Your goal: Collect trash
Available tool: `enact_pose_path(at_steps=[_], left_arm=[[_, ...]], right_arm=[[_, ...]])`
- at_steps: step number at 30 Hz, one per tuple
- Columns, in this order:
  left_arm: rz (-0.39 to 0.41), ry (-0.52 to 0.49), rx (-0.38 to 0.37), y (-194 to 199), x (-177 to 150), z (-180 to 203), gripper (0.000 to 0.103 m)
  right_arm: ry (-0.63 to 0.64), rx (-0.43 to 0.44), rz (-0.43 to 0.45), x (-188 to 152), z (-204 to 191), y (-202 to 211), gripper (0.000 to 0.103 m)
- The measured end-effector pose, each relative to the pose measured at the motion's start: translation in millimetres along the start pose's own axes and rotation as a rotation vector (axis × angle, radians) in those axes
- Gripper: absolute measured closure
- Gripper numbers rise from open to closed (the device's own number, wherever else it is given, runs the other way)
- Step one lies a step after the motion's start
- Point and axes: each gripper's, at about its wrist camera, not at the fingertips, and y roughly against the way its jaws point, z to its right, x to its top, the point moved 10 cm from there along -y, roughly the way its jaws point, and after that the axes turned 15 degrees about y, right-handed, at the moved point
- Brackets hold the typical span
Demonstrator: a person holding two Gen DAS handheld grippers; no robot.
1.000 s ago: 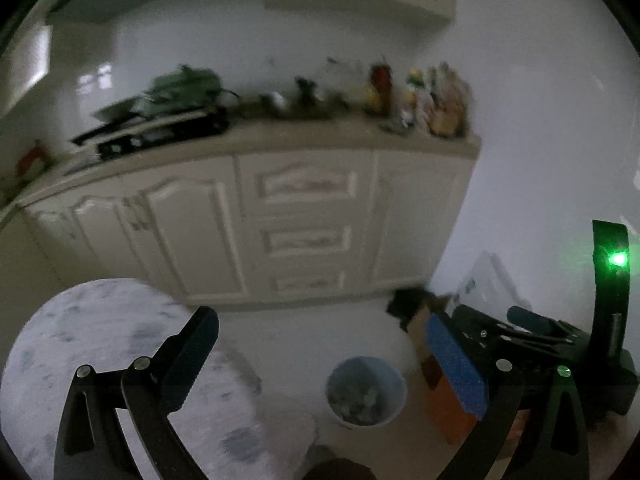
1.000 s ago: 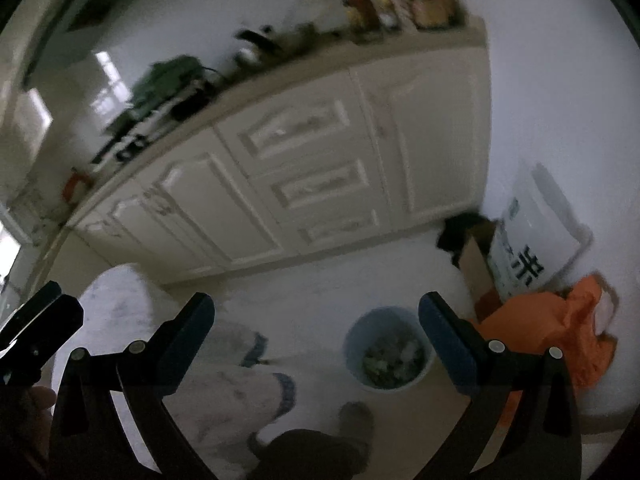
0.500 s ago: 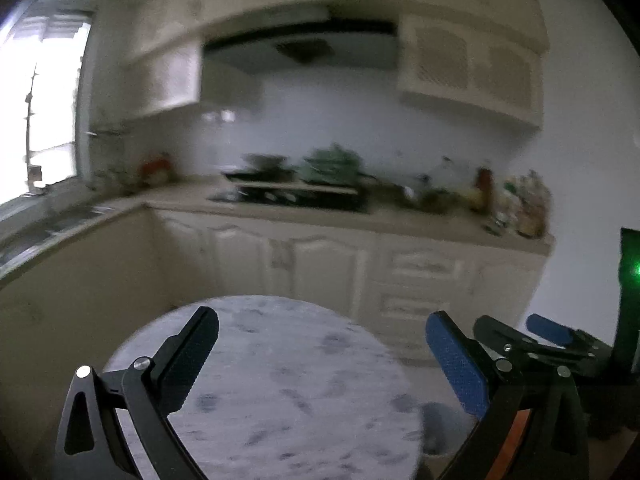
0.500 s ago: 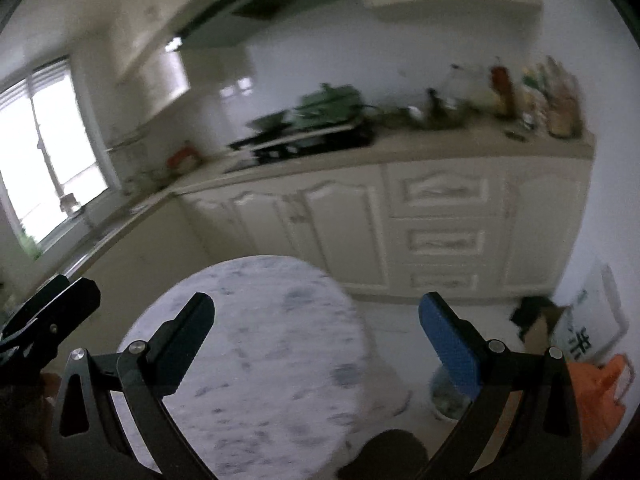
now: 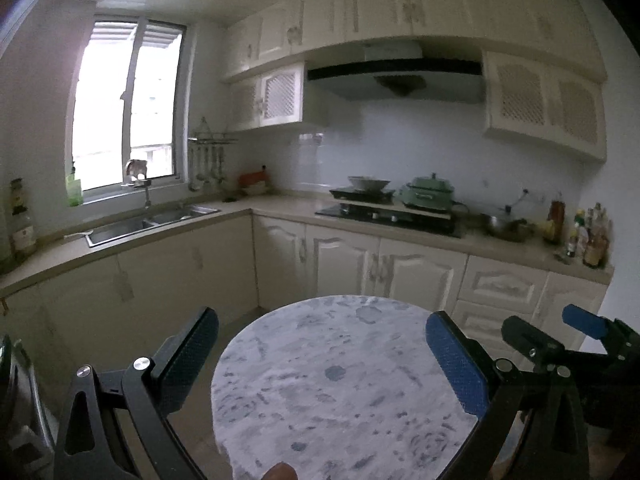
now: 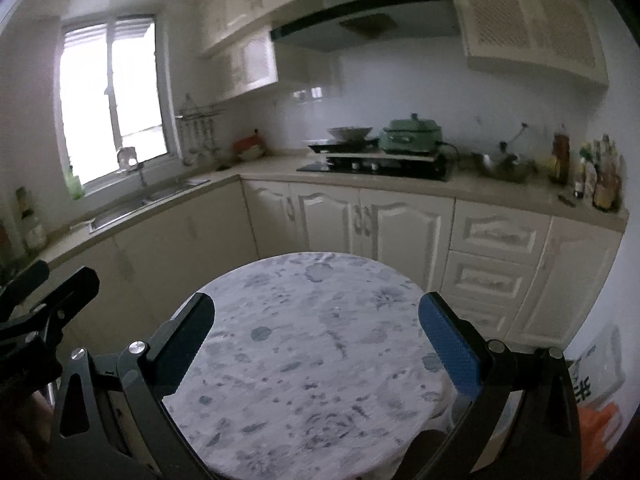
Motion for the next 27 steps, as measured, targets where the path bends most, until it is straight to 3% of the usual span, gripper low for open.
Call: enact_pose_path(at_steps=[11,19,27], left_arm=[[0.004,0.015,-0.010,56.7,-11.2,-17.2,0.001],[0.011,0.027,0.003,46.0,2.3,1.5,0.001],[0.004,0.040,-0.011,56.5,-5.6,9.0,0.001]], right_arm=[[0.018,-0.005,0.014,-7.0,-20.9,17.9,0.000],[0.024,-0.010,0.017,-9.2,-25.3,22.5,0.000],[0.029,-0.020,0.029,-16.5,-29.0,32.2,0.000]])
